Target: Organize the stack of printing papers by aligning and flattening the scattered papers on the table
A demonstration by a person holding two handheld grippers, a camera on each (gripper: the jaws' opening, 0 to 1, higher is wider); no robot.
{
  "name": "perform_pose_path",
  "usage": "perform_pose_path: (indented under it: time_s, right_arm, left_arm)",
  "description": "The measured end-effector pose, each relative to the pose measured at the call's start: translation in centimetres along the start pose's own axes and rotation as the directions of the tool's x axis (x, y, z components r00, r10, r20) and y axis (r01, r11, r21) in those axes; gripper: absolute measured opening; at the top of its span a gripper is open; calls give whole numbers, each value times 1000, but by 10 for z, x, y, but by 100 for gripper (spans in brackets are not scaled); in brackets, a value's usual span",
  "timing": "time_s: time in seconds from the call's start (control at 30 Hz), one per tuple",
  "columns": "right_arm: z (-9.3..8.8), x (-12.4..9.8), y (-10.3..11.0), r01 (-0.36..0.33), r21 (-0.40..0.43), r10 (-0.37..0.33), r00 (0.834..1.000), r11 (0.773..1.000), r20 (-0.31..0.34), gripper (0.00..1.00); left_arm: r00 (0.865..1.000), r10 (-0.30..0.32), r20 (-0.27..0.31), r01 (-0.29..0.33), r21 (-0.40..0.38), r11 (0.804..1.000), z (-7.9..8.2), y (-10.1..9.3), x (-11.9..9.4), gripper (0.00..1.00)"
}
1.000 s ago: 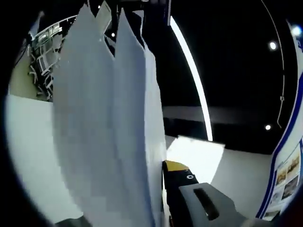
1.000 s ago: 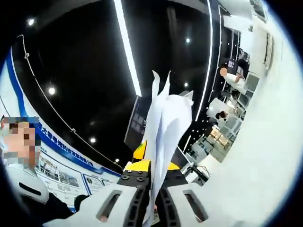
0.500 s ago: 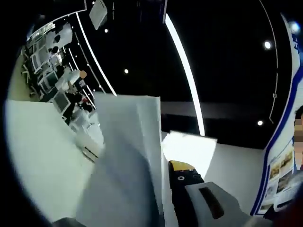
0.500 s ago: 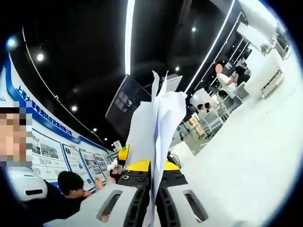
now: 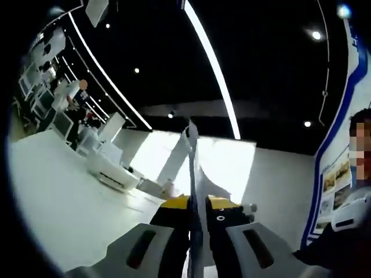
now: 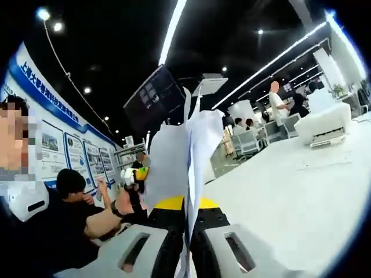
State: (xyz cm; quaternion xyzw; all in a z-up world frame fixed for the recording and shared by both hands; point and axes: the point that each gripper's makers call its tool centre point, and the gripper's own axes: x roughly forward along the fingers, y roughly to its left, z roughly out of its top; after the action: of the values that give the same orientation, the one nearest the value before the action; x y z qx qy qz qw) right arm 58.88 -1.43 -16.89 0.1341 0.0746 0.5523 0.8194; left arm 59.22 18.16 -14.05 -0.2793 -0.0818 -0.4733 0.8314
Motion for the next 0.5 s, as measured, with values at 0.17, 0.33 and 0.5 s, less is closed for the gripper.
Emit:
perform_pose_path:
  time_s: [0.17,0.33,0.5]
  right_arm:
    - [-2,-1,-11,63,-120,-65,998,991,-8,0]
    - [-6,6,-27,174,-290,-180,984,941,7,0]
    - [-4,8,-27,209,-384,-204,977,899,54,0]
  left_arm:
    - [994,29,-101,-22,67,998,-28,10,9,11]
    - [982,73,-175,-33,222,974,-47,19,15,7]
    - [975,133,-180,-63,348,935,-51,25,18,6]
